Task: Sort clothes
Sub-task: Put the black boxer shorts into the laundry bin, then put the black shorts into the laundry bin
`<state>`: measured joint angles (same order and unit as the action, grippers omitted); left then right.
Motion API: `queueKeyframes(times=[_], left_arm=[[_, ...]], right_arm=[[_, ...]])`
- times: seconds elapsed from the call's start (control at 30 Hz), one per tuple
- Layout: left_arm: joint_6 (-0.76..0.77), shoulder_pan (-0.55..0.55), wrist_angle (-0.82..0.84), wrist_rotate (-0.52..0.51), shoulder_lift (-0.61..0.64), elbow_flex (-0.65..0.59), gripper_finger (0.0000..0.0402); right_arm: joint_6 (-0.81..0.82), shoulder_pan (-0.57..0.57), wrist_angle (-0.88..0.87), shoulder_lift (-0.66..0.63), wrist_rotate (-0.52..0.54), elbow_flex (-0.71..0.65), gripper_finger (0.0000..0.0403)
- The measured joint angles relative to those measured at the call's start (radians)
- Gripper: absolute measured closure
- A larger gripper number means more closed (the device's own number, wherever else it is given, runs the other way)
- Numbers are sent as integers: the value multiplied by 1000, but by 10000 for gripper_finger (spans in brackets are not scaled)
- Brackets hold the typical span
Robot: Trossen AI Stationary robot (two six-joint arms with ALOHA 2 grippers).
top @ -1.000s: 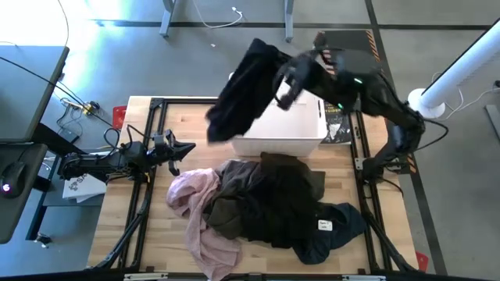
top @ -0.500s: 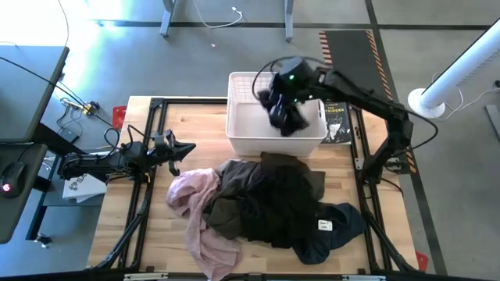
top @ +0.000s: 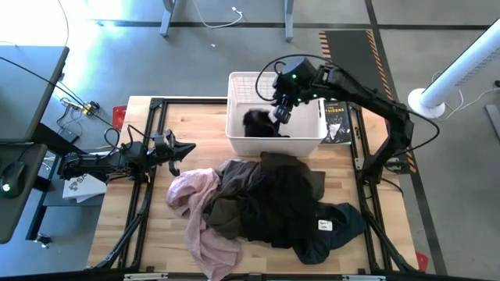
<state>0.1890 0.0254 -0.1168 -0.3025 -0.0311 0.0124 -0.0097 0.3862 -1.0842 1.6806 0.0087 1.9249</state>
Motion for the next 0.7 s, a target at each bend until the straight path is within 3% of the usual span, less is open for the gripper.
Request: queueKeyframes(times=[0.17,0.27,0.43,0.53,0.7], left_arm=[[0,0,0,2,0,0,398],[0,0,1,3,0,0,398],[9,0,9,5,0,0,398],[20,0,9,5,0,0,398],[35,0,9,4,0,0,398]], right_arm=[[38,-95,-190,-10,-56,39,281],[39,-244,-212,-12,-70,-7,281],[-8,-532,-106,-12,-70,-166,281],[54,-664,-30,-12,-5,-266,281],[300,-801,9,-12,111,-384,281]])
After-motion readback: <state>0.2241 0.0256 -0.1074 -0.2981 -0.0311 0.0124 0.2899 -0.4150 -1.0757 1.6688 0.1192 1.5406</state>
